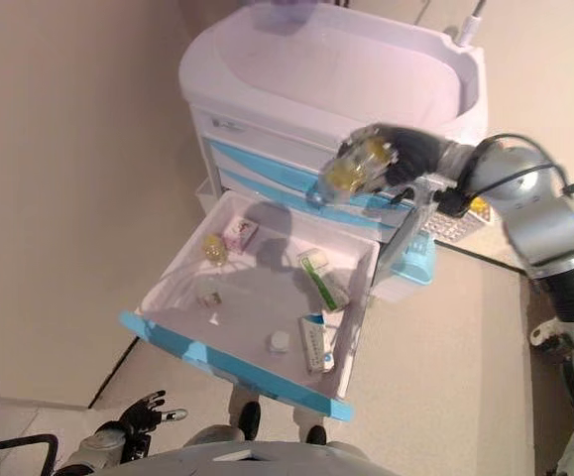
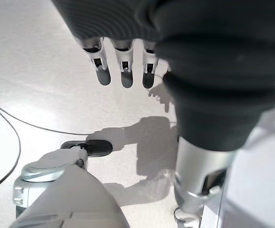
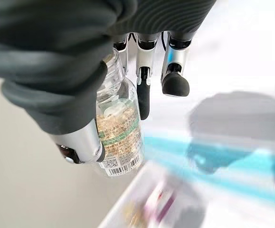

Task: Open the drawer and pick up the medicine

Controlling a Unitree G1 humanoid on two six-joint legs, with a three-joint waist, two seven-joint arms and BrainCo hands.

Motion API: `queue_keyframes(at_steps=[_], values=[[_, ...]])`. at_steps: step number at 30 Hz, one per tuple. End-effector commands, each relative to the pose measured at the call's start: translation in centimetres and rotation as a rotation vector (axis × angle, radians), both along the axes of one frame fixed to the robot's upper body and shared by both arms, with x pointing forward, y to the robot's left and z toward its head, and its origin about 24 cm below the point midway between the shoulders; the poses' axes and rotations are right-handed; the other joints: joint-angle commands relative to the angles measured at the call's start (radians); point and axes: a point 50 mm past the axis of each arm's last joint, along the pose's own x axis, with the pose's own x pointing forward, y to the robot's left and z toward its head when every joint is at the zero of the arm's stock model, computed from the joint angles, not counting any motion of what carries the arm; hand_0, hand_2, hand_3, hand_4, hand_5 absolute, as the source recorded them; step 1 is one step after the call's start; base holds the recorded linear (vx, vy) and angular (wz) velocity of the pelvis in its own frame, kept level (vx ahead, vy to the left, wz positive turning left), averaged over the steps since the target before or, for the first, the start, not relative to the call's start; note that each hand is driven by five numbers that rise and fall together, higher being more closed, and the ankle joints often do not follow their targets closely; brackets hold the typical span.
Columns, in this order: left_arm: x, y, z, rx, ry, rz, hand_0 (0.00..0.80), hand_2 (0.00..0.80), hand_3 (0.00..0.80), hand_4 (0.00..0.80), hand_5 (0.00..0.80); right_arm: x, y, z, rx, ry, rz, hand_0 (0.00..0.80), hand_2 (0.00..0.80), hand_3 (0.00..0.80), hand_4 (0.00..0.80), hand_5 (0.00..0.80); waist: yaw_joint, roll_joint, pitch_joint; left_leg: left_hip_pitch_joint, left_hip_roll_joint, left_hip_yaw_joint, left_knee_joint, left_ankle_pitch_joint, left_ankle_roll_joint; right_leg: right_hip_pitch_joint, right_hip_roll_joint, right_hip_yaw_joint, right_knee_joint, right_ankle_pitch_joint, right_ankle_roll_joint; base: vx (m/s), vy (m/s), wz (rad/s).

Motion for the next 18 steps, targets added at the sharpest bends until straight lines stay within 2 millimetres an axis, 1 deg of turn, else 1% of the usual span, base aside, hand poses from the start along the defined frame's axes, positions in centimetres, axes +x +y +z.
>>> queue_keyframes(at_steps=[1, 3, 4, 5, 7, 11, 14, 18], values=[[-1.6, 0.5, -0.4, 0.009, 0.089, -0.052, 0.000, 0.000, 0.000, 0.000, 0.000, -0.4, -1.9, 6.3, 0.177, -0.235, -0.091, 0.800, 0.800, 0.800, 0.800, 0.800, 0.024, -0.024, -0.047, 0.008, -0.049, 0.000, 0.068, -0.157, 0.015, -0.008, -0.015, -0.019, 0.017, 0.035, 0.058, 0.108, -0.019, -0.05], [-2.1, 0.5, -0.5, 0.006, 0.115, -0.064, 0.000, 0.000, 0.000, 0.000, 0.000, -0.2, -3.2, 7.9, 0.233, -0.278, -0.154, 0.800, 0.800, 0.800, 0.800, 0.800, 0.027, -0.027, -0.052, 0.012, -0.050, 0.000, 0.075, -0.166, 0.016, -0.001, -0.014, -0.021, 0.017, 0.030, 0.056, 0.091, -0.013, 0.01], [-2.2, 0.4, -0.6, 0.005, 0.121, -0.064, 0.000, 0.000, 0.000, 0.000, 0.000, -0.2, -3.4, 8.3, 0.244, -0.290, -0.171, 0.800, 0.800, 0.800, 0.800, 0.800, 0.028, -0.027, -0.052, 0.012, -0.051, 0.001, 0.079, -0.169, 0.016, 0.001, -0.014, -0.022, 0.018, 0.028, 0.055, 0.078, -0.012, 0.06], [-2.5, 0.5, -0.6, 0.006, 0.130, -0.069, 0.000, 0.000, 0.000, 0.000, 0.000, -0.1, -4.2, 9.1, 0.268, -0.297, -0.210, 0.800, 0.800, 0.800, 0.800, 0.800, 0.034, -0.031, -0.051, 0.011, -0.055, -0.004, 0.089, -0.175, 0.018, 0.004, -0.015, -0.024, 0.019, 0.026, 0.053, 0.071, -0.010, 0.05], [-2.7, 0.6, -0.6, 0.004, 0.137, -0.066, 0.000, 0.000, 0.000, 0.000, 0.000, 0.2, -4.7, 9.8, 0.256, -0.300, -0.262, 0.800, 0.800, 0.800, 0.800, 0.800, 0.044, -0.034, -0.047, 0.010, -0.057, -0.009, 0.103, -0.182, 0.019, 0.009, -0.016, -0.031, 0.022, 0.021, 0.050, 0.069, -0.008, 0.02], [-2.9, 0.7, -0.5, 0.009, 0.143, -0.069, 0.000, 0.000, 0.000, 0.000, 0.000, 1.5, -6.2, 10.0, 0.190, -0.265, -0.401, 0.800, 0.800, 0.800, 0.800, 0.800, 0.081, -0.040, -0.030, 0.009, -0.065, -0.042, 0.116, -0.184, 0.023, 0.026, -0.016, -0.052, 0.022, 0.016, 0.043, 0.059, -0.011, 0.16], [-3.1, 1.2, -0.3, 0.027, 0.149, -0.072, 0.000, 0.000, 0.000, 0.000, 0.000, 2.4, -7.2, 10.0, 0.139, -0.256, -0.514, 0.800, 0.800, 0.800, 0.800, 0.800, 0.118, -0.045, -0.010, 0.005, -0.069, -0.070, 0.125, -0.184, 0.024, 0.035, -0.017, -0.071, 0.025, 0.014, 0.039, 0.051, -0.030, 0.14], [-2.7, 2.1, 0.1, 0.050, 0.143, -0.064, 0.000, 0.000, 0.000, 0.000, 0.000, 3.4, -7.9, 10.0, 0.069, -0.238, -0.633, 0.800, 0.800, 0.800, 0.800, 0.800, 0.161, -0.051, 0.014, -0.007, -0.072, -0.105, 0.134, -0.178, 0.025, 0.038, -0.017, -0.092, 0.031, 0.010, 0.035, 0.043, -0.029, 0.27]])
